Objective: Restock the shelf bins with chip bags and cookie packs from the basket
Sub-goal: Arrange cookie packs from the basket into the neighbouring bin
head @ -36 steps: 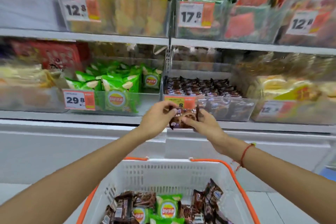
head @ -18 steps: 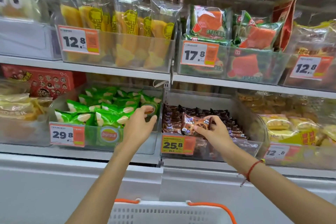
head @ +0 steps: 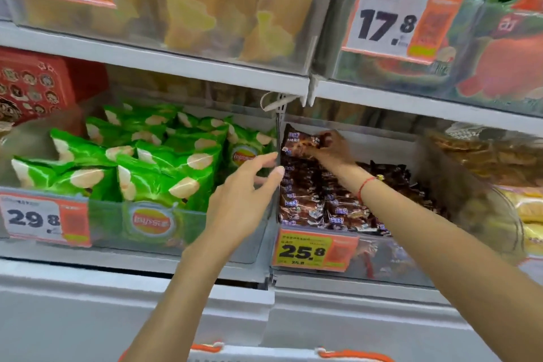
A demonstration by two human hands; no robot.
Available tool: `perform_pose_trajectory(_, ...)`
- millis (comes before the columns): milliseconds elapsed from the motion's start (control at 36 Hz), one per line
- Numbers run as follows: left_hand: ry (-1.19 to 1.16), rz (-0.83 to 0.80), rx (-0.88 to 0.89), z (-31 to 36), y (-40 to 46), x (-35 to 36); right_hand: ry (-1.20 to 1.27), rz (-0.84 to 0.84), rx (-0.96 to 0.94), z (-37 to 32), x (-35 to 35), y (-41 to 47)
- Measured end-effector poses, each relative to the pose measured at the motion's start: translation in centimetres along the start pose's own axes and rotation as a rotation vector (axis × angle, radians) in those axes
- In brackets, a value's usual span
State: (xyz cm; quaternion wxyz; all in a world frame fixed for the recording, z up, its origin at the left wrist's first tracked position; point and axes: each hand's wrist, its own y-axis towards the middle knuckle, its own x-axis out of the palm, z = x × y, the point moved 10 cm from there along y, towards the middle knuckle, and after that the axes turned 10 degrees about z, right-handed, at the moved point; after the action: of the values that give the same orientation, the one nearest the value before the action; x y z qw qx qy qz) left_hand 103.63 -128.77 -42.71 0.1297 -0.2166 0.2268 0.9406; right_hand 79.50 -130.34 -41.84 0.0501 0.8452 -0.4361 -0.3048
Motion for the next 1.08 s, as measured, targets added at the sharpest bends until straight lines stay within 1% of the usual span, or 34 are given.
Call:
perform_pose_trajectory(111,-0.056,-0.015,-0.029,-0.6,0.3,0.3,-0.054,-0.052,-0.11,0.0,2.4,1.2)
perform_pose_trajectory(194,-0.077,-0.015,-0.045,-0.9,0.5,0.5,-0.239,-0.016,-0.246,-0.6,2.1,1.9)
perform_pose_trajectory(278,-0.067,-0.011,-0.044,-1.0,0.4,0.6,-0.419,0.012,-0.452,-2.2,1.8,2.2)
perform_pose_trajectory(333,-0.059,-0.016,-0.043,-1.0,0.3,0.6,-0.542,-0.02,-0.553,-3.0,2.6,2.2)
perform_pose_trajectory(361,-0.057,-0.019,-0.042,-1.0,0.3,0.6,-0.582,-0.046,-0.573,-3.1,3.0,2.3)
perform_pose_trajectory(444,-0.064,-0.022,-0.042,-0.9,0.2,0.6,-0.616,-0.108,-0.569,-3.1,4.2,2.6)
perform_pose_trajectory(528,-0.054,-0.017,-0.046,-0.8,0.2,0.6,-0.659,-0.115,-0.589,-3.2,4.6,2.5)
perform_pose_trajectory(694,-0.032,-0.007,-0.045,-0.8,0.3,0.6,-0.614,0.024,-0.702,-4.4,4.0,1.9)
perform_pose_trajectory(806,-0.023,0.0,-0.038,-0.8,0.4,0.6,-0.593,0.072,-0.705,-4.0,4.0,1.9)
perform_pose_trajectory(861,-0.019,0.008,-0.043,-0.9,0.5,0.6,-0.597,0.047,-0.699,-3.7,4.4,1.9)
perform_pose_trajectory(1000,0.001,0.014,-0.036,-0.7,0.3,0.5,-0.626,-0.103,-0.615,-3.2,4.8,2.1)
perform_pose_trajectory(1083,0.005,0.017,-0.032,-0.7,0.2,0.4,-0.552,-0.173,-0.555,-3.6,3.6,1.4)
